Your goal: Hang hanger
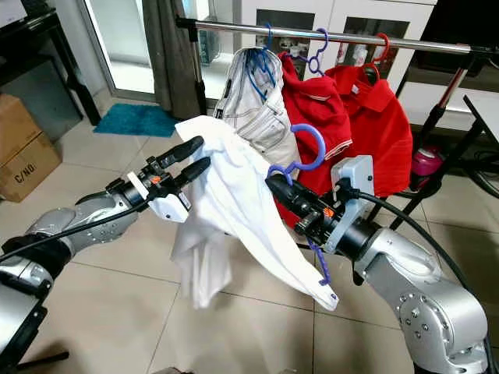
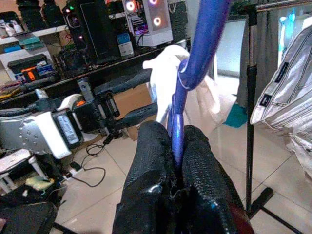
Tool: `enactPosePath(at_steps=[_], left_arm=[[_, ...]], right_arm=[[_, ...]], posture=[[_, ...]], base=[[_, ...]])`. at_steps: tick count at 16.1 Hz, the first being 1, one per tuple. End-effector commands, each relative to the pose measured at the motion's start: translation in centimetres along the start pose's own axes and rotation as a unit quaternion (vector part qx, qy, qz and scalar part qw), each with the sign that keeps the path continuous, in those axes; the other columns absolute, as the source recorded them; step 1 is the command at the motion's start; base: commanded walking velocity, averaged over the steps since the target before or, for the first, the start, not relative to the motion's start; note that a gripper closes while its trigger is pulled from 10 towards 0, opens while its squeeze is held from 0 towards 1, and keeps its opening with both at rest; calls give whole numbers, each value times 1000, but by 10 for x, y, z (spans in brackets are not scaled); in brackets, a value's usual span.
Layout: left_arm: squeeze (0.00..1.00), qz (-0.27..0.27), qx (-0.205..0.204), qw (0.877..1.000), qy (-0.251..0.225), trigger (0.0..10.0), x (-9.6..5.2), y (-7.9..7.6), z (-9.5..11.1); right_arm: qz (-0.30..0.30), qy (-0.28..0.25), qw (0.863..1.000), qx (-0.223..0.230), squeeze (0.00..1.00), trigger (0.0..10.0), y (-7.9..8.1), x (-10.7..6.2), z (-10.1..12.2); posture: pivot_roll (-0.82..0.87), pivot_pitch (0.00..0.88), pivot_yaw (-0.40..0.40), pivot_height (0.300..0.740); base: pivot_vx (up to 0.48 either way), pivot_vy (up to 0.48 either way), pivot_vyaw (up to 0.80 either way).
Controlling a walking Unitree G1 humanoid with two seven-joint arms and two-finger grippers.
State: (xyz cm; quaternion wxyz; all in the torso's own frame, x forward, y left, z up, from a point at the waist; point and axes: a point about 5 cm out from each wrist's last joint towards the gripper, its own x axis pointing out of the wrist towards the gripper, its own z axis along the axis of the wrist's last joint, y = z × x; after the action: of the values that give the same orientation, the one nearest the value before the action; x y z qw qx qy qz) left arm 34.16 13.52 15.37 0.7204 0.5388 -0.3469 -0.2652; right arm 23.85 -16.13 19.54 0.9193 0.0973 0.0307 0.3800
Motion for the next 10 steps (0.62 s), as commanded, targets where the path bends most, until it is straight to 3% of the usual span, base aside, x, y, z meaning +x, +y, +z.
enactPosePath(at_steps=[1, 3, 10], left_arm=[[0, -2, 12, 1000, -3, 6039, 1, 3, -1], [0, -12, 18, 1000, -3, 0, -4, -1, -4], [0, 3, 7, 1000, 6, 0, -2, 0, -6]], right_arm=[[17, -18, 1000, -13, 0, 10000, 6, 0, 10], [14, -20, 1000, -13, 0, 10000, 6, -1, 12], [16, -22, 1000, -13, 0, 10000, 6, 3, 13]], posture=[[-290, 0, 49, 740], [-294, 0, 56, 740], [-286, 0, 54, 740]], base=[[0, 0, 0], [0, 0, 0], [0, 0, 0]])
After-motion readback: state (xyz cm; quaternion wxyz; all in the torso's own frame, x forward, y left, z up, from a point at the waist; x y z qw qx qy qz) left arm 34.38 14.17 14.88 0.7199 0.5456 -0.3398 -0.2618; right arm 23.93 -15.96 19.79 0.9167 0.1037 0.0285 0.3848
